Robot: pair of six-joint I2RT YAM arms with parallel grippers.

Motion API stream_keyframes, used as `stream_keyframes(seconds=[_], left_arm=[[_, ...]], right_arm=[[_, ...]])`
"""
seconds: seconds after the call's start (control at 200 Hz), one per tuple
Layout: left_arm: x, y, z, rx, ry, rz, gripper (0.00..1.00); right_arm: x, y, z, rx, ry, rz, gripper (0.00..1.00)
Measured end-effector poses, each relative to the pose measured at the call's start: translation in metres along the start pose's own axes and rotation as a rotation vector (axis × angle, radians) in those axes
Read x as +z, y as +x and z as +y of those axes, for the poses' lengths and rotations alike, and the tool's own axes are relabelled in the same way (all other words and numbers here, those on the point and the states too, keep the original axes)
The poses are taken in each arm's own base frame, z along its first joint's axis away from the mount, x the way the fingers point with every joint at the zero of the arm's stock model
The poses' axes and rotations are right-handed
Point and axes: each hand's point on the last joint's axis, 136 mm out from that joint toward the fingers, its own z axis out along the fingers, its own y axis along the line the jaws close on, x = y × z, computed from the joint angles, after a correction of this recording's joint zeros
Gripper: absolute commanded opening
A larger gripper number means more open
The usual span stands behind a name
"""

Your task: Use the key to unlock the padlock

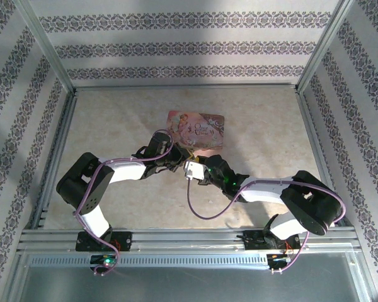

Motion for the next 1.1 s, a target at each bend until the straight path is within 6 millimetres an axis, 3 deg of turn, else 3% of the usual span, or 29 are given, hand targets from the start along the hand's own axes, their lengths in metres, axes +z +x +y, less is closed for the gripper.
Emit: stream_keyframes(seconds=[0.76,1.099], left_arm=[[0.0,0.0,0.0,-0.001,0.0,0.0,0.0],[0.0,-0.001,-0.001,-0.011,0.0,-0.004,0.0]], right_arm=[[0.014,0.004,-0.004,-0.001,0.017,0.026,0.24],[0.015,0.003,-0.01,0.021,0.05,0.028,0.03]])
